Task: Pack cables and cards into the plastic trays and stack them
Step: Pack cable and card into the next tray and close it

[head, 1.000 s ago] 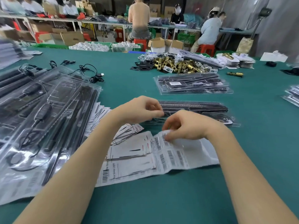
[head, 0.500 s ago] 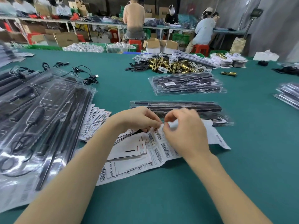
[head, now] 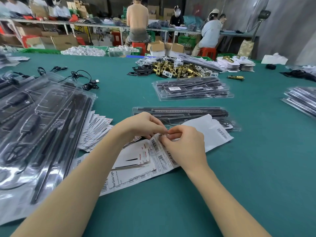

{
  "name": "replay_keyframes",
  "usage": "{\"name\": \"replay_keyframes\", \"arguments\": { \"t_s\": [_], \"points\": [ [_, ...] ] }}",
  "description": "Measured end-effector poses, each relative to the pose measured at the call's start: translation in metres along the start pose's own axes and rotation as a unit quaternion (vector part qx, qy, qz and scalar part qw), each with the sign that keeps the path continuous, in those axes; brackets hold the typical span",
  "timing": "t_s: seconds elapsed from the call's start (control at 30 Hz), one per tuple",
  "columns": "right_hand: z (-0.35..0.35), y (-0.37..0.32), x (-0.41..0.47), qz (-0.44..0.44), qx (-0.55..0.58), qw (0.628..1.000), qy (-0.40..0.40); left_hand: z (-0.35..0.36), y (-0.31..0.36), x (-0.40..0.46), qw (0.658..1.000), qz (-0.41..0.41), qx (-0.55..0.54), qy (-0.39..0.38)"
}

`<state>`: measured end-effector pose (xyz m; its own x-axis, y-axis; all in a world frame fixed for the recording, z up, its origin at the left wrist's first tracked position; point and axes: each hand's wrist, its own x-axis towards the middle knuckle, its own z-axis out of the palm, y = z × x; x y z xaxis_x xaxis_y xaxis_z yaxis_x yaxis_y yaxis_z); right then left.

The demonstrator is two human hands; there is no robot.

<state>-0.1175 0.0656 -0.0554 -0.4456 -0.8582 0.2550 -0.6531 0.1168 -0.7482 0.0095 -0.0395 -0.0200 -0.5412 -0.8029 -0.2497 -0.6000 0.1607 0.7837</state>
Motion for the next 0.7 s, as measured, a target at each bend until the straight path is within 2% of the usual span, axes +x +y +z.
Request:
{"name": "replay_keyframes", "arguments": {
  "t_s": [0.3,0.7],
  "points": [
    [-0.006,0.001,0.007,0.058,0.098,0.992,-0.054,-0.005,-0.003,0.000,0.999,-0.001,-0.035,-0.017],
    [-0.028,0.006,0.016,0.064,0.188,0.962,-0.186,-0.024,-0.009,-0.010,0.994,0.032,-0.017,-0.099]
  ]
}}
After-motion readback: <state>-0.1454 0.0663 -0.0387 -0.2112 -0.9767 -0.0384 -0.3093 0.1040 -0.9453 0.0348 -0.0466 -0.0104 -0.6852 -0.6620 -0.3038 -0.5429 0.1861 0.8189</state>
